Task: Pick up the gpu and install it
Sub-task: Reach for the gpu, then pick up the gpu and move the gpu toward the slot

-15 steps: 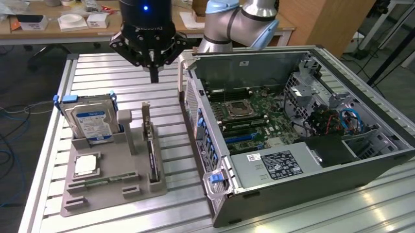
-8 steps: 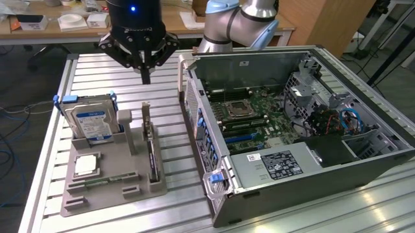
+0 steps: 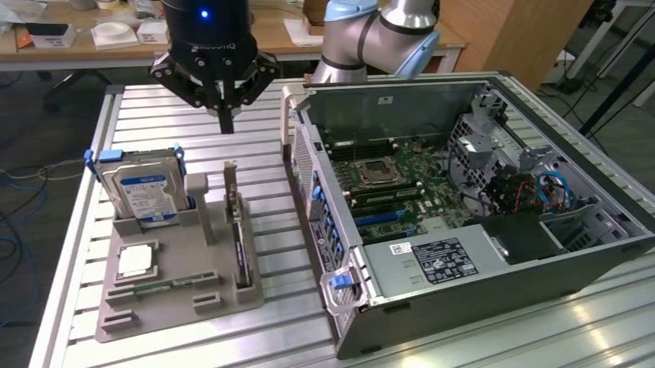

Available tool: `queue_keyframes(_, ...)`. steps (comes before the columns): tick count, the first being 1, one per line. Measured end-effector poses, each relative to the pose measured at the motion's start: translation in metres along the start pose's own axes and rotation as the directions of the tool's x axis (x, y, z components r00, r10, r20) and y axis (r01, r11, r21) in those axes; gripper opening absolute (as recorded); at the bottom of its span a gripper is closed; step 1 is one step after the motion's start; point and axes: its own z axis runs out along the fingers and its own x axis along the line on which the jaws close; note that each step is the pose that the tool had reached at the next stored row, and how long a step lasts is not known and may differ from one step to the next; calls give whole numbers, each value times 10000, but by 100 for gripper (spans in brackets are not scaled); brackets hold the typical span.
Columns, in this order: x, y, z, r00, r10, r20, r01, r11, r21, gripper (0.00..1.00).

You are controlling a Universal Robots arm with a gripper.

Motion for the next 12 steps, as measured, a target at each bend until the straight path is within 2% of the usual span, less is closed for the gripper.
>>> queue_keyframes(9, 0, 0, 0, 10000, 0, 0, 0, 10000, 0, 11)
queue_keyframes(12, 0, 0, 0, 10000, -1, 0, 1, 10000, 0, 29)
